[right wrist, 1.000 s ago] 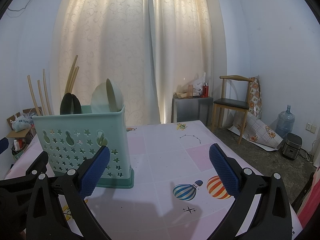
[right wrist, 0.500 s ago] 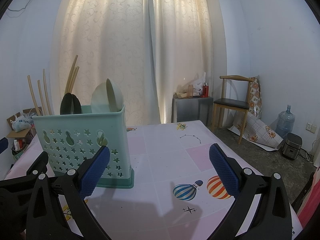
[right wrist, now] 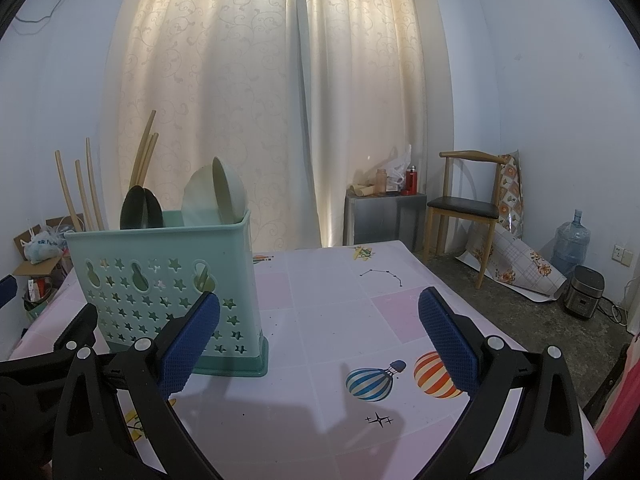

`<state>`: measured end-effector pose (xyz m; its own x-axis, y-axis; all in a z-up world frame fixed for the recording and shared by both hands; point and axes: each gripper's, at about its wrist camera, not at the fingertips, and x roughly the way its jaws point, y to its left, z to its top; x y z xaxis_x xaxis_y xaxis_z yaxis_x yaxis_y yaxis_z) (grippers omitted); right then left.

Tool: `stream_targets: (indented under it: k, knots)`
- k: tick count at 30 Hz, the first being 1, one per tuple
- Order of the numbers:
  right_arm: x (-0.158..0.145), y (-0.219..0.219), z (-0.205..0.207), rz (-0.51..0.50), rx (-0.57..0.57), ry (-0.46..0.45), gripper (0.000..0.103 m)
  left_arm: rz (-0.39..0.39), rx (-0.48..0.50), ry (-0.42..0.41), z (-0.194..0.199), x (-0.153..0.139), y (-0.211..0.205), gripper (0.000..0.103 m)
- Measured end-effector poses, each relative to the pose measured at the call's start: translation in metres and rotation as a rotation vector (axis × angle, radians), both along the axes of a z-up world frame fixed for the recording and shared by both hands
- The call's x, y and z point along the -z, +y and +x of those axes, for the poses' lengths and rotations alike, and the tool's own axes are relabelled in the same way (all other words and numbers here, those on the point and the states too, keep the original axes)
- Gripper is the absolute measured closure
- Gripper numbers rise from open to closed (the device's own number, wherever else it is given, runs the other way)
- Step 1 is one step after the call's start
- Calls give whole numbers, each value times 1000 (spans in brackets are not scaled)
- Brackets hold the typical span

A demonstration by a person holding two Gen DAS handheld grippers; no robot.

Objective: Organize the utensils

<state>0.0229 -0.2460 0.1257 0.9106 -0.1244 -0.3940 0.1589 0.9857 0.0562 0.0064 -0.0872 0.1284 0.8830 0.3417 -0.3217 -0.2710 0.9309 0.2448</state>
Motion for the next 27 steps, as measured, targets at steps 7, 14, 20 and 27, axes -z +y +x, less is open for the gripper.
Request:
stream_targets:
  k: [7,14,20,27]
  knots:
    - [0,1,1,0,0,0,6,-1,-1,0,0,0,-1,8]
    - [0,0,0,0,0,0,6,0,1,0,0,0,0,8]
    - [0,0,0,0,1,0,6,-1,-2,-1,0,-1,-1,8]
    - [0,0,0,0,0,0,6,-1,-1,0,0,-1,0,8]
